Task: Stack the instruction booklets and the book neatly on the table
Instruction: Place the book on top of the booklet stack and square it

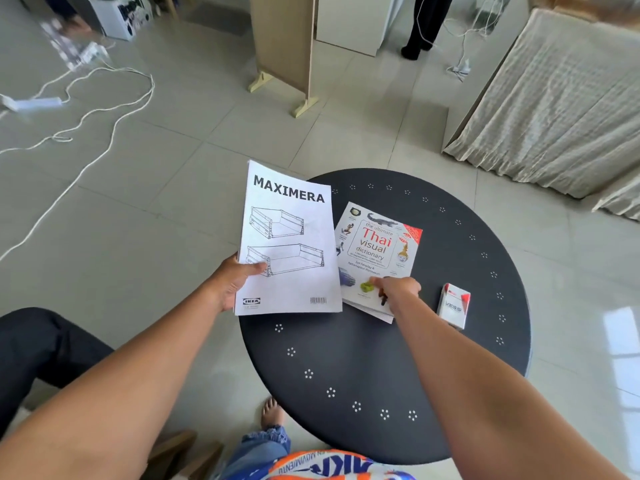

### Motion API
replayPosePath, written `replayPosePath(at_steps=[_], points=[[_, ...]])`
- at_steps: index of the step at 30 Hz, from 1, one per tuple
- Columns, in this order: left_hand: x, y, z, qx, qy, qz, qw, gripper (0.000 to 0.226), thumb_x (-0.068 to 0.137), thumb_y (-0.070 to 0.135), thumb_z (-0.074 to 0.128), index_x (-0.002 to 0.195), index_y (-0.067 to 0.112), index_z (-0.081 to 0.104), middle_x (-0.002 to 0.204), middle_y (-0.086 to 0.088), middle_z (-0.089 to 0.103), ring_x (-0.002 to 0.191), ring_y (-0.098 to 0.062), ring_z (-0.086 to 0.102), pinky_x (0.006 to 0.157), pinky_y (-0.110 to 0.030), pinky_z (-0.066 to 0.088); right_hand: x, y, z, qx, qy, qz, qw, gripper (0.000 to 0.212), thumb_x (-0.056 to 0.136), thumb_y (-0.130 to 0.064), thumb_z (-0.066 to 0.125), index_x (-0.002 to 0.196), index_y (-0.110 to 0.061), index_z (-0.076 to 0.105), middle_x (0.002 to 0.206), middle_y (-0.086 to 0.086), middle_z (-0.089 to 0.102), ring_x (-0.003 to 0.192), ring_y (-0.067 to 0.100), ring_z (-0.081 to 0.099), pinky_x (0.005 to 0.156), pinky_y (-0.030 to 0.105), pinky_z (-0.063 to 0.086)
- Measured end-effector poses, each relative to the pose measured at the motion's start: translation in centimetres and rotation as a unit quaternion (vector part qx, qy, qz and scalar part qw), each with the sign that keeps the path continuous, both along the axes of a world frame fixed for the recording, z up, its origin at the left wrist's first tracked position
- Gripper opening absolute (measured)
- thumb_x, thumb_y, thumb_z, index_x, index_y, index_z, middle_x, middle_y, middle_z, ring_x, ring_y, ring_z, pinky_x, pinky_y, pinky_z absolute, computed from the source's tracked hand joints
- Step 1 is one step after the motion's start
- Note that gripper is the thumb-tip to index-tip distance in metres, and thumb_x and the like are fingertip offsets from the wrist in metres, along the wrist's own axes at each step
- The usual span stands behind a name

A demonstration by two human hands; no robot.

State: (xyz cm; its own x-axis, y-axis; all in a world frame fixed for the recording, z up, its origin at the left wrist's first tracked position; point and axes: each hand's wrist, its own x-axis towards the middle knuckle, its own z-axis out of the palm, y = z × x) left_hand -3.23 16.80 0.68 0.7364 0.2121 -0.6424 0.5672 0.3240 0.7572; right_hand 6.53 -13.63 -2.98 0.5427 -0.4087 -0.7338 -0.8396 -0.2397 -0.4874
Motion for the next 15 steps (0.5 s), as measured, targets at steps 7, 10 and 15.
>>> replayPosePath(at_steps=[7, 10, 15], points=[[0.0, 0.2, 0.6, 0.012, 0.012, -0.006, 1.0, 0.041, 0.087, -0.002, 0.062, 0.127, 0.004, 0.057, 0.116, -0.019, 0.066, 0.097, -0.034, 0.064, 0.093, -0.057, 0.048, 0.2, -3.8, 3.7, 0.036, -0.031, -0.036, 0.998, 0.039, 0.089, -0.024, 0.065, 0.122, -0.007, 0.053, 0.081, 0.008, 0.052, 0.074, 0.025, 0.061, 0.055, 0.034, 0.057], [0.2, 0.0, 1.0, 0.021, 0.014, -0.005, 1.0, 0.039, 0.087, -0.002, 0.061, 0.125, 0.005, 0.058, 0.109, -0.017, 0.068, 0.097, -0.034, 0.064, 0.094, -0.057, 0.048, 0.0, -2.5, 3.9, -0.017, 0.024, 0.05, 0.998, 0.076, 0.067, -0.066, 0.073, 0.115, -0.011, 0.05, 0.093, 0.01, 0.054, 0.096, 0.031, 0.058, 0.079, 0.045, 0.058], [0.2, 0.0, 1.2, 0.031, 0.01, -0.013, 0.999, 0.038, 0.087, -0.002, 0.061, 0.124, 0.007, 0.058, 0.111, -0.018, 0.067, 0.095, -0.033, 0.064, 0.094, -0.057, 0.048, -0.8, 0.2, 2.8, -0.131, 0.06, 0.171, 0.975, 0.087, 0.065, -0.078, 0.062, 0.12, -0.012, 0.056, 0.102, 0.006, 0.054, 0.117, 0.026, 0.045, 0.093, 0.041, 0.049]])
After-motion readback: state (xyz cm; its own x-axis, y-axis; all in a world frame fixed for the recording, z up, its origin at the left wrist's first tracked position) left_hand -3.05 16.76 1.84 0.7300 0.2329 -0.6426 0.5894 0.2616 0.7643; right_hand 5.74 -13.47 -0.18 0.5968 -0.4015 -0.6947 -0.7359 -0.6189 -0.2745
